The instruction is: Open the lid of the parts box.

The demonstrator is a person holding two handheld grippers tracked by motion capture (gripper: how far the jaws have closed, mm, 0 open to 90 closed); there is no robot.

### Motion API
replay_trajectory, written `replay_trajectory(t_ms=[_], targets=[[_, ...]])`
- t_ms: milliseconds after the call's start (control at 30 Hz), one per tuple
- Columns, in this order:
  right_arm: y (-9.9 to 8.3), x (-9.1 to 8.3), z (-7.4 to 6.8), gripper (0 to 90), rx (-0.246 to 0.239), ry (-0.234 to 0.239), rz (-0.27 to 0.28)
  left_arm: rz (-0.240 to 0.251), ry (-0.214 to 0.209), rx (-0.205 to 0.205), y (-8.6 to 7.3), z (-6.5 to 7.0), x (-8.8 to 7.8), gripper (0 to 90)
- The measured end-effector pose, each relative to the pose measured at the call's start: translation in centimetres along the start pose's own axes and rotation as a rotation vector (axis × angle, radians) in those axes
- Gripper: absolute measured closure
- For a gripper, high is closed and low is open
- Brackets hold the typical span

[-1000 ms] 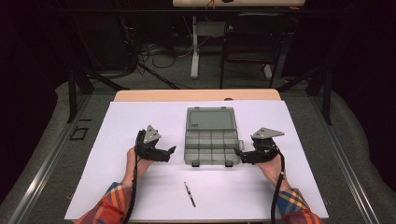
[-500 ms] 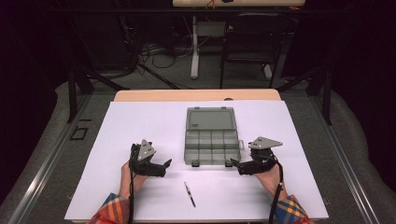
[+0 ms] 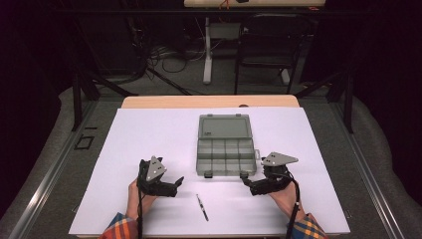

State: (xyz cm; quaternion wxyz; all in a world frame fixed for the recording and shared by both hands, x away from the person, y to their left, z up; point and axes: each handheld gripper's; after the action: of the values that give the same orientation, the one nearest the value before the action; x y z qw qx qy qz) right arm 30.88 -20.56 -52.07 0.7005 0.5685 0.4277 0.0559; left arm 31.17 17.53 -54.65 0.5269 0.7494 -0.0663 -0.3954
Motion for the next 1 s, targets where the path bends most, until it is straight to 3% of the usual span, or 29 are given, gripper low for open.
replay_trajectory(t_ms=[333, 700, 1000], targets=[[-0.3, 0.0, -1.1, 0.0, 0.002, 0.022, -0.004, 0.016, 0.005, -0.011, -0.7, 0.3, -1.0, 0.1], [-0.3, 0.5, -2.8, 0.0, -0.045, 0.036, -0.025, 0.022, 0.01, -0.017, -1.1, 0.6, -1.7, 0.1], [-0.2, 0.4, -3.3, 0.0, -0.046, 0.038, -0.015, 0.03, 0.02, -0.016, -1.2, 0.6, -1.9, 0.1]])
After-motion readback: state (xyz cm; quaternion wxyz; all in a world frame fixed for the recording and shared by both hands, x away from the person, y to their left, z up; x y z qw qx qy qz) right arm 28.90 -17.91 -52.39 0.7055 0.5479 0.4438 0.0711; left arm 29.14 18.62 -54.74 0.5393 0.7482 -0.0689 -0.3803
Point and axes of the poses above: each handheld gripper's, and its own axes: x roughly forward along the jaws, y roughly out of its top, z roughly to its right, and after that the axes turned 2 degrees about z, right-handed
